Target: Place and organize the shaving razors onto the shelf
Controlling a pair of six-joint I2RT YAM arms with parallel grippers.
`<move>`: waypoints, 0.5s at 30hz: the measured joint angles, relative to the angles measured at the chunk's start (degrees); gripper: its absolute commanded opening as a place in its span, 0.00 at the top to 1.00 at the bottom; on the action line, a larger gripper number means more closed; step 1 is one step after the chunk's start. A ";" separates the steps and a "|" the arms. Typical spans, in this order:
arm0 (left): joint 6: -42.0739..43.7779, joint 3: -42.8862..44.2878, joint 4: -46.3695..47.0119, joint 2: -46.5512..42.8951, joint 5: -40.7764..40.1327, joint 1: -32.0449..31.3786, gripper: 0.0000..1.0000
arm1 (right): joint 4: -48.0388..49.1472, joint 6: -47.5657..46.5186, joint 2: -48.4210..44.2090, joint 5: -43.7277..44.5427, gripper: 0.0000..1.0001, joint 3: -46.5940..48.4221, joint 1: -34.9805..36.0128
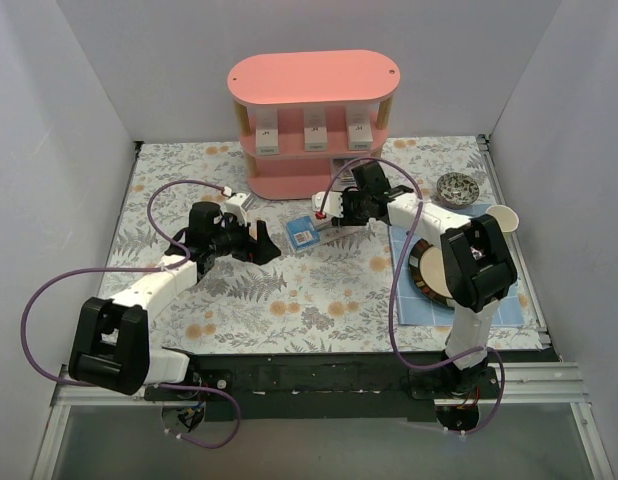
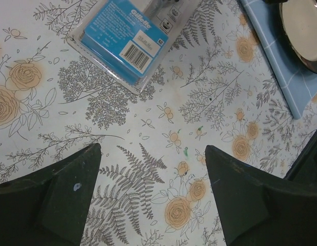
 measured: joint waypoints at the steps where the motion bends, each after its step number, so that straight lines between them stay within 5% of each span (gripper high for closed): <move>1: 0.31 -0.04 -0.22 -0.37 0.33 0.00 0.17 | -1.81 0.76 -0.74 -1.55 0.49 0.87 0.44; 15: 3.78 -0.26 -4.74 -6.29 -0.11 0.48 0.16 | -8.87 1.14 6.75 -8.68 0.49 8.85 4.74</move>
